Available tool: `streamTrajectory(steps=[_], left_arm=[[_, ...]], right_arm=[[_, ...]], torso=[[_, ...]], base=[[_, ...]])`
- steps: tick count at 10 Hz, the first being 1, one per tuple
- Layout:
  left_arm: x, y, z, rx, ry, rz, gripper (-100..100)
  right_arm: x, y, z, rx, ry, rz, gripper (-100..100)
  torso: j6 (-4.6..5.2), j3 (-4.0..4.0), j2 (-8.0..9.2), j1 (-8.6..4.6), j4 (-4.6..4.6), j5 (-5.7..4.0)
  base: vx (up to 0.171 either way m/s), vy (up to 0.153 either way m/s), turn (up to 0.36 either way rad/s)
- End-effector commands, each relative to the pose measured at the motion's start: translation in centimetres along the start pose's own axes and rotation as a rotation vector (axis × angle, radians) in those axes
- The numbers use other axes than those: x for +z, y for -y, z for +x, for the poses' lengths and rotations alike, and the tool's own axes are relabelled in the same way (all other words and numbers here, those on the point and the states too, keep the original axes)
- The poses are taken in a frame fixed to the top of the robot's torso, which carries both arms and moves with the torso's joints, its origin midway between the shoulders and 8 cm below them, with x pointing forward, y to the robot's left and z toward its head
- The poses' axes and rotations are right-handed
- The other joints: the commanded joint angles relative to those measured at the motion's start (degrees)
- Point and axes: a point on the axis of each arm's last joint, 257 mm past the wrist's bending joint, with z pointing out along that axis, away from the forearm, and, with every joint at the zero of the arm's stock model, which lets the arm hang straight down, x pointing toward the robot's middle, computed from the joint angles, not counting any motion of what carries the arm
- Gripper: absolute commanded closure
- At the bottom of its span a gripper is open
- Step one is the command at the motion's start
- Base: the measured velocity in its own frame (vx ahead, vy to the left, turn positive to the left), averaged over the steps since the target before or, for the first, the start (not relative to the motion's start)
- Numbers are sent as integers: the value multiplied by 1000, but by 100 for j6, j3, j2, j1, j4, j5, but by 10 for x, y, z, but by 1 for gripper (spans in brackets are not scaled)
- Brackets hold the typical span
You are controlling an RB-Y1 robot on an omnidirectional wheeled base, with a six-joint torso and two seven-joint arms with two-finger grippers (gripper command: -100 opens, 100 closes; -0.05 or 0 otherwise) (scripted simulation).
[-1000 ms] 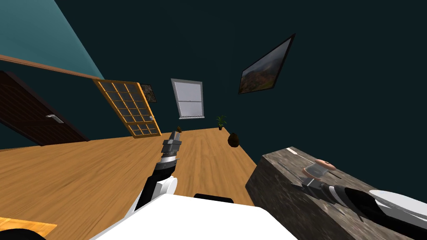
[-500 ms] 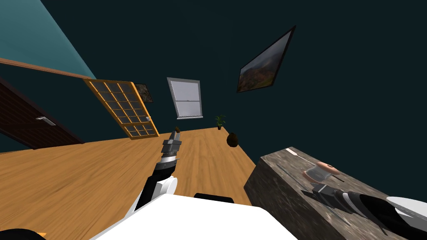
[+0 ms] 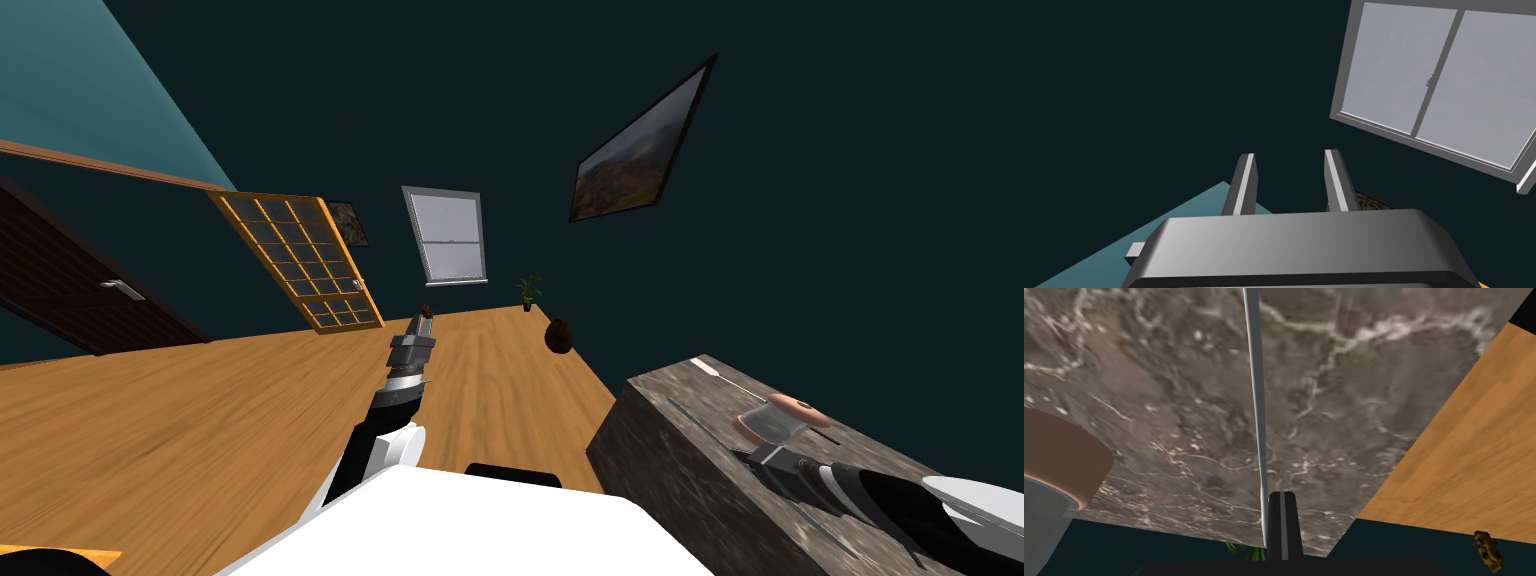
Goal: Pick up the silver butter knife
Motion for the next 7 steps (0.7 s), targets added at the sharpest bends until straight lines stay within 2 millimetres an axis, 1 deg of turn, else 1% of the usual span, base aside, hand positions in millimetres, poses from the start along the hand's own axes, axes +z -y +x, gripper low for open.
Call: streamTrajectory(steps=[1, 2, 3, 4, 7], left_arm=[[0, 0, 0, 0, 0, 0, 0], [0, 0, 0, 0, 0, 0, 0], [0, 0, 0, 0, 0, 0, 0], [0, 0, 0, 0, 0, 0, 0], [0, 0, 0, 0, 0, 0, 0]], right_arm=[[0, 0, 0, 0, 0, 0, 100], [0, 0, 0, 0, 0, 0, 100], [0, 0, 0, 0, 0, 0, 0], [-10, 16, -5, -25, 3, 45, -100], [-20, 32, 6, -59, -22, 105, -100]], torso=[[0, 0, 0, 0, 0, 0], [0, 0, 0, 0, 0, 0], [0, 0, 1, 0, 0, 0], [0, 1, 1, 0, 0, 0], [1, 6, 9, 11, 2, 3]], base=[[0, 0, 0], [0, 0, 0], [0, 0, 0], [-19, 14, 14], [-18, 31, 13]])
